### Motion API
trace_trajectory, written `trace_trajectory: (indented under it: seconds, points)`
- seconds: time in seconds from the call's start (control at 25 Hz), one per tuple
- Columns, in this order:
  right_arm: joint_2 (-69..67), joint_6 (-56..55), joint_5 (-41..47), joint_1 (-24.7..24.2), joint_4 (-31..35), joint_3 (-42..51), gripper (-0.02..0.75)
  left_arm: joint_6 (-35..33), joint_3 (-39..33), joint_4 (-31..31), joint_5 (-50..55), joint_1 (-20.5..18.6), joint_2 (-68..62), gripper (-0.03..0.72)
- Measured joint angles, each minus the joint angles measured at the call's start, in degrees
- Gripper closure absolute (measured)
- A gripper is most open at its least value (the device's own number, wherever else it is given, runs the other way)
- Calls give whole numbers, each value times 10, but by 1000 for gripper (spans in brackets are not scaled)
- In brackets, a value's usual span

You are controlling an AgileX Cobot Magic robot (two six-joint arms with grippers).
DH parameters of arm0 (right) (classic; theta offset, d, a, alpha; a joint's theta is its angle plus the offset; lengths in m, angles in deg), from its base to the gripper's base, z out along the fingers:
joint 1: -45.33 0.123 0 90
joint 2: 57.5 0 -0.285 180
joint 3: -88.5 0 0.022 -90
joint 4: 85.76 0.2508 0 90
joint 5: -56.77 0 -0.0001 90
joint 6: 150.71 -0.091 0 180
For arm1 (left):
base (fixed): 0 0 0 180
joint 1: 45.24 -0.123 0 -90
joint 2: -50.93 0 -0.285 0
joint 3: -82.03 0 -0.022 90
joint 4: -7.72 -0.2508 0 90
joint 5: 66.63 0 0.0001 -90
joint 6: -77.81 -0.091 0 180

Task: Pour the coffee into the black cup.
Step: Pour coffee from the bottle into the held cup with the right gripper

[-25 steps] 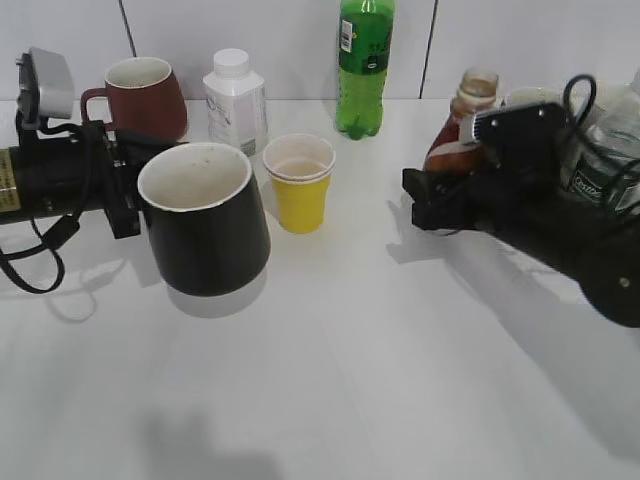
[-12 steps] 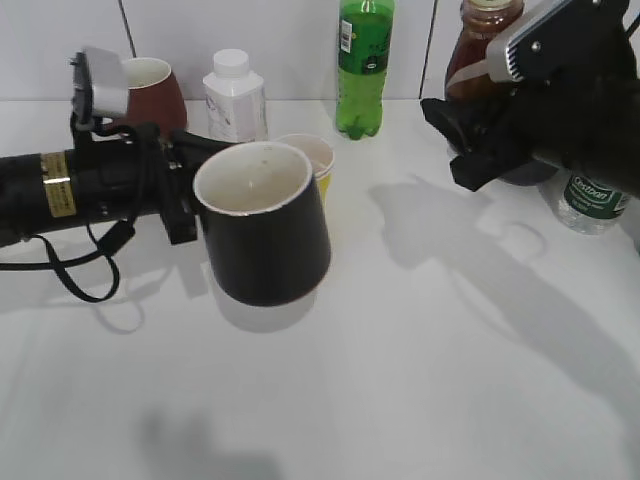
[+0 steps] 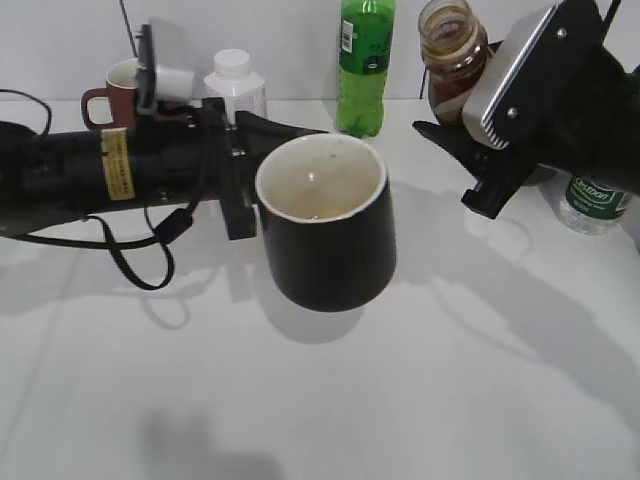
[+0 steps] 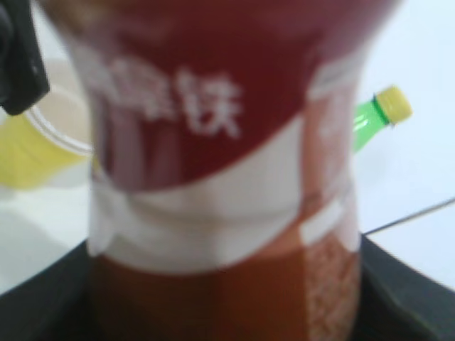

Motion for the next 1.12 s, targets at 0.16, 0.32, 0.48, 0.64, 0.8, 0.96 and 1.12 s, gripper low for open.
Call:
trace_trajectory:
  seconds: [0.16, 0.32, 0.48, 0.64, 0.8, 0.96, 1.12]
  points:
    - [0, 38, 0, 0, -2, 0, 211, 0, 22, -4, 40, 27, 0, 643]
    - [0, 98, 0, 0, -2, 0, 211, 0, 28, -3, 66, 44, 0, 643]
    - [0, 162, 0, 0, -2, 0, 211, 0, 30, 2, 79, 52, 0, 643]
    - [0, 208, -17, 0, -2, 0, 211, 0, 30, 12, 100, 62, -3, 643]
    - [0, 249, -31, 0, -2, 0, 211, 0, 30, 14, 104, 64, -6, 643]
    - [0, 280, -33, 0, -2, 0, 211, 0, 30, 14, 102, 64, -6, 643]
    - [0, 315, -34, 0, -2, 0, 211, 0, 30, 14, 102, 64, -6, 643]
